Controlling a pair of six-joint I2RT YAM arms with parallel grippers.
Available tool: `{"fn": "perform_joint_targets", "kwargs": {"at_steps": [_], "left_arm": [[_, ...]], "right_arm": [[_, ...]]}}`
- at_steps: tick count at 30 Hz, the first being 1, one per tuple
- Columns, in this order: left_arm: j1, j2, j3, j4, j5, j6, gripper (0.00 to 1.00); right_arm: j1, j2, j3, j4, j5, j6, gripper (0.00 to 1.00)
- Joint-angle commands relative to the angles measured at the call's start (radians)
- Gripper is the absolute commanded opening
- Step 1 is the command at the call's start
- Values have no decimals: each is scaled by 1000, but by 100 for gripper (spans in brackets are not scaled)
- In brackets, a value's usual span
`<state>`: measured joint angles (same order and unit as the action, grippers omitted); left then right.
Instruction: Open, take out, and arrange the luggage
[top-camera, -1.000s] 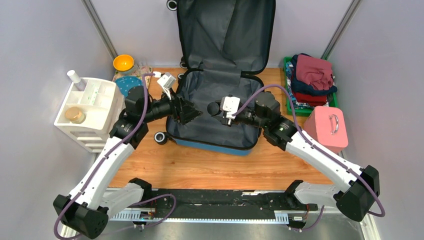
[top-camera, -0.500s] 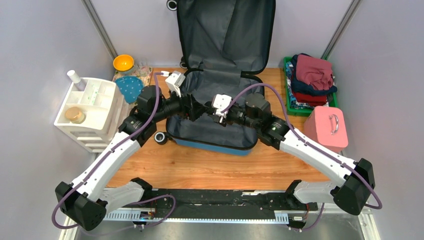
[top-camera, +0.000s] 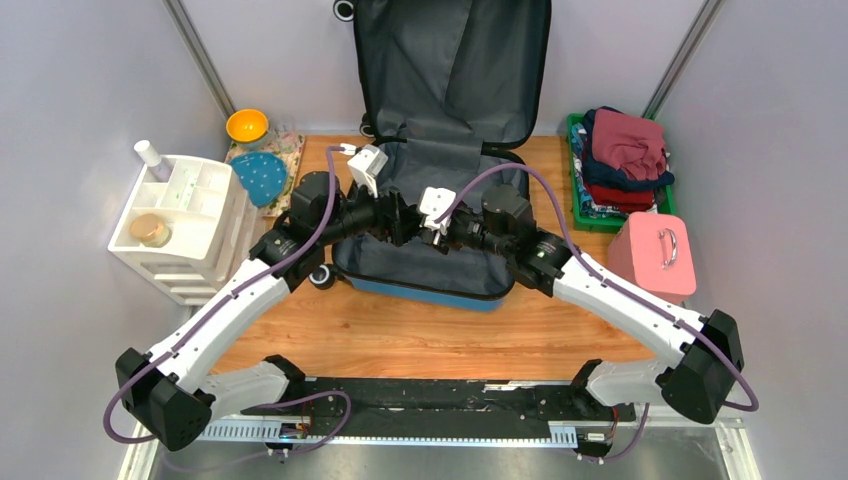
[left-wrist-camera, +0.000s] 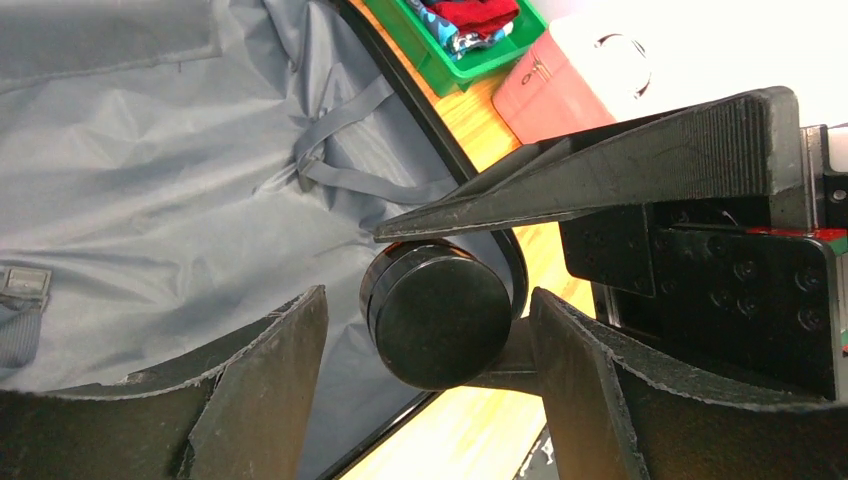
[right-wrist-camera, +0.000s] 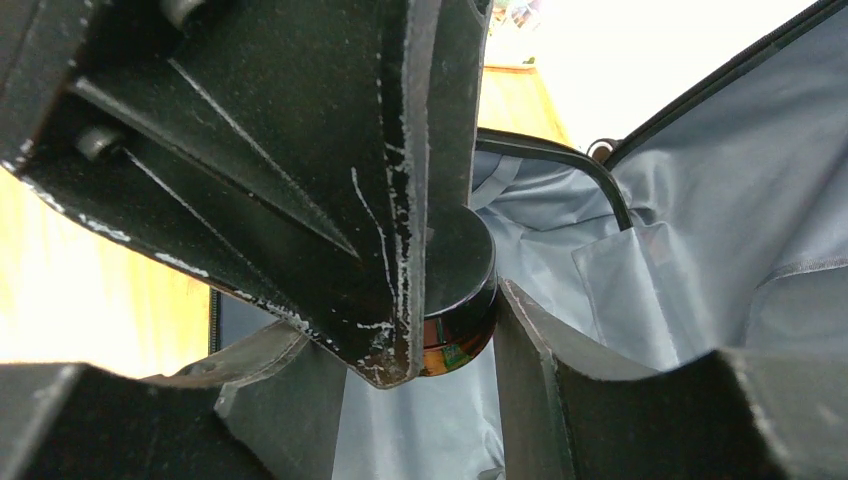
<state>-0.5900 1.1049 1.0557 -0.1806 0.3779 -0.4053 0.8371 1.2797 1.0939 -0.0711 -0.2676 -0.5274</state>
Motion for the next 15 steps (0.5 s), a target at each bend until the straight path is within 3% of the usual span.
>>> {"fn": "perform_joint_targets", "kwargs": {"at_steps": [1, 5, 9, 11, 12, 14, 15], "left_arm": [[-27, 7, 44, 10, -33, 23, 80], [-28, 16, 41, 1, -51, 31, 71], [-28, 29, 50, -10, -63, 39, 45], [-28, 30, 55, -17, -68, 42, 38], [-28, 29, 56, -20, -76, 39, 26], [-27, 29, 63, -32, -91, 43, 14], [-27, 27, 72, -42, -115, 54, 2]], "right_arm": [[7, -3, 57, 33, 2, 21, 31], [8, -3, 60, 33, -1, 24, 30], [10, -2, 60, 33, -4, 24, 31], [8, -2, 58, 33, -1, 23, 31], [10, -2, 58, 36, 1, 23, 34], [8, -3, 57, 36, 5, 24, 44], [8, -3, 57, 31, 17, 29, 60]]}}
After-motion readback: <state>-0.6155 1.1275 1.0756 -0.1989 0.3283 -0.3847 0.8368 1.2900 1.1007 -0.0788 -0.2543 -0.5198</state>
